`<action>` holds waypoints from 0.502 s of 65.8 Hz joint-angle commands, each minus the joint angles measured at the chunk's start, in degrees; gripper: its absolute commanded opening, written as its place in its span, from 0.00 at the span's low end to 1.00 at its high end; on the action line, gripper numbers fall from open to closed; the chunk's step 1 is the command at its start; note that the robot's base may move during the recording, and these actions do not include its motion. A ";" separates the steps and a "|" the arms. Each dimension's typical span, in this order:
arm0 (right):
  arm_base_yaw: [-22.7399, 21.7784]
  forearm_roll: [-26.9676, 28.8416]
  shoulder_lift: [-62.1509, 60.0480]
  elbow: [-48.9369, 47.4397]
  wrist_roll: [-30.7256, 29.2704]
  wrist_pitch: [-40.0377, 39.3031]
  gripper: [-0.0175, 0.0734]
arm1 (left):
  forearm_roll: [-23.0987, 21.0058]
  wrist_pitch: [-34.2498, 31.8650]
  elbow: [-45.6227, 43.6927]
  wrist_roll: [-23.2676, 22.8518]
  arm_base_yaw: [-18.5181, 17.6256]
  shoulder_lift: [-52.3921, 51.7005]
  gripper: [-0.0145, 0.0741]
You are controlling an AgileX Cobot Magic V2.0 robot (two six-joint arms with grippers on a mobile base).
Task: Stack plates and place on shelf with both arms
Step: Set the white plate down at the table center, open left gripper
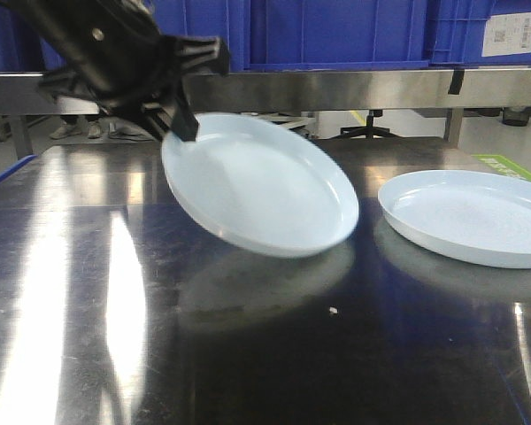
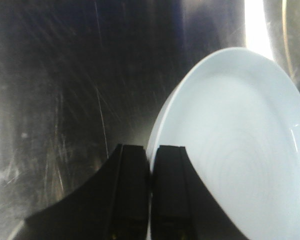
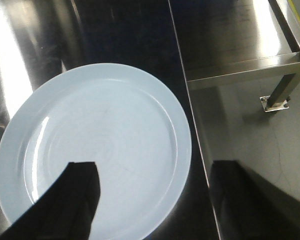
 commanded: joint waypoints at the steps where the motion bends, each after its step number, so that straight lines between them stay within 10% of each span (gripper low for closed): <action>1: -0.37 -0.39 -1.11 -2.16 -0.14 -3.58 0.82 | -0.31 -4.22 -2.69 -0.31 -0.47 -0.60 0.27; 17: -0.37 -0.39 -1.11 -2.16 -0.14 -4.06 0.82 | 0.88 -4.65 -2.69 -0.31 -0.37 1.15 0.30; 33: -0.37 -0.39 -1.11 -2.16 -0.14 -4.06 0.82 | 4.69 -0.16 -5.27 -0.31 -0.37 1.15 0.67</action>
